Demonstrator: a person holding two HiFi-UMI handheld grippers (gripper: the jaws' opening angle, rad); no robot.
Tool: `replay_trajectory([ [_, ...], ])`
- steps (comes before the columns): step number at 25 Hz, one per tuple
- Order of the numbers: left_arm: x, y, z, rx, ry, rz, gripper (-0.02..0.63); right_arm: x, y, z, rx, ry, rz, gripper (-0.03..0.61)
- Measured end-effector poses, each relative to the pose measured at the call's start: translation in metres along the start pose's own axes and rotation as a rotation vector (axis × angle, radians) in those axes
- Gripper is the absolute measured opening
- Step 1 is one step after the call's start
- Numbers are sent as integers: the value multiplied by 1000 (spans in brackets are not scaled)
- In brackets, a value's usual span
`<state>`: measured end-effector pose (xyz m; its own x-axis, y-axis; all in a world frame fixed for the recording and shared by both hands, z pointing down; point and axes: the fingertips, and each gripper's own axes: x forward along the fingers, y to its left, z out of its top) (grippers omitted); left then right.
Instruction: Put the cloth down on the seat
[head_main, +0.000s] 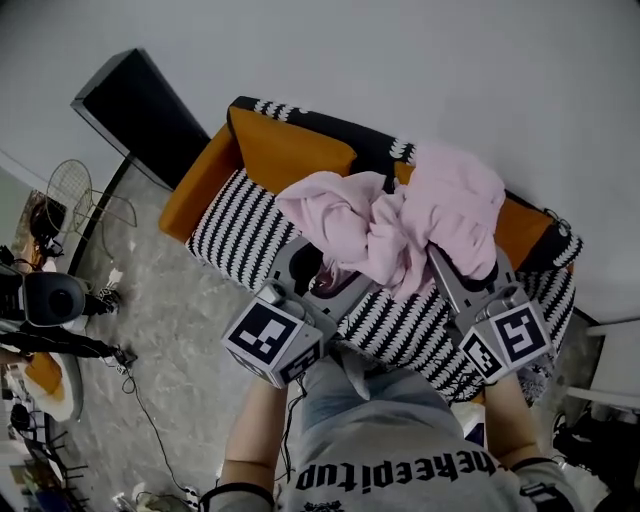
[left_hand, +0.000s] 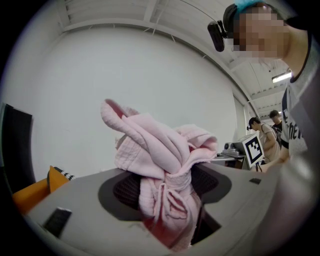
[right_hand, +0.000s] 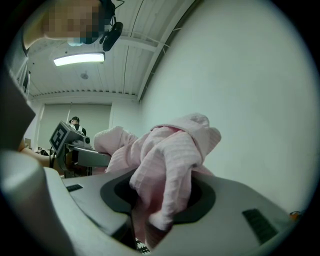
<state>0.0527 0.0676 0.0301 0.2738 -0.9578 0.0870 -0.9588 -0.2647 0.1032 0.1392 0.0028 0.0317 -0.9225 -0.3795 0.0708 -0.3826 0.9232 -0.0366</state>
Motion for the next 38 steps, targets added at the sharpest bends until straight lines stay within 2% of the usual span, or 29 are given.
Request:
replay_trajectory([
  [6,12,16,-4,-15,47,-106,311,13,-4,-6,12,9,-102,184],
  [10,20,42,1,1,34,-163,311,32,-4,-3,18,18,-162,184],
  [13,25,61,5,-21,72,-224,311,50,-4,0,28,29,-220,184],
  [21,32,106,-3,-4,90,-351,311,82,6,-9,53,44,-347,184],
  [29,38,113,-19,-11,122,-476,311,82,14,-29,86,61,-477,184],
  [38,46,114,-48,-32,179,-568,311,78,15,-57,111,113,-566,184],
])
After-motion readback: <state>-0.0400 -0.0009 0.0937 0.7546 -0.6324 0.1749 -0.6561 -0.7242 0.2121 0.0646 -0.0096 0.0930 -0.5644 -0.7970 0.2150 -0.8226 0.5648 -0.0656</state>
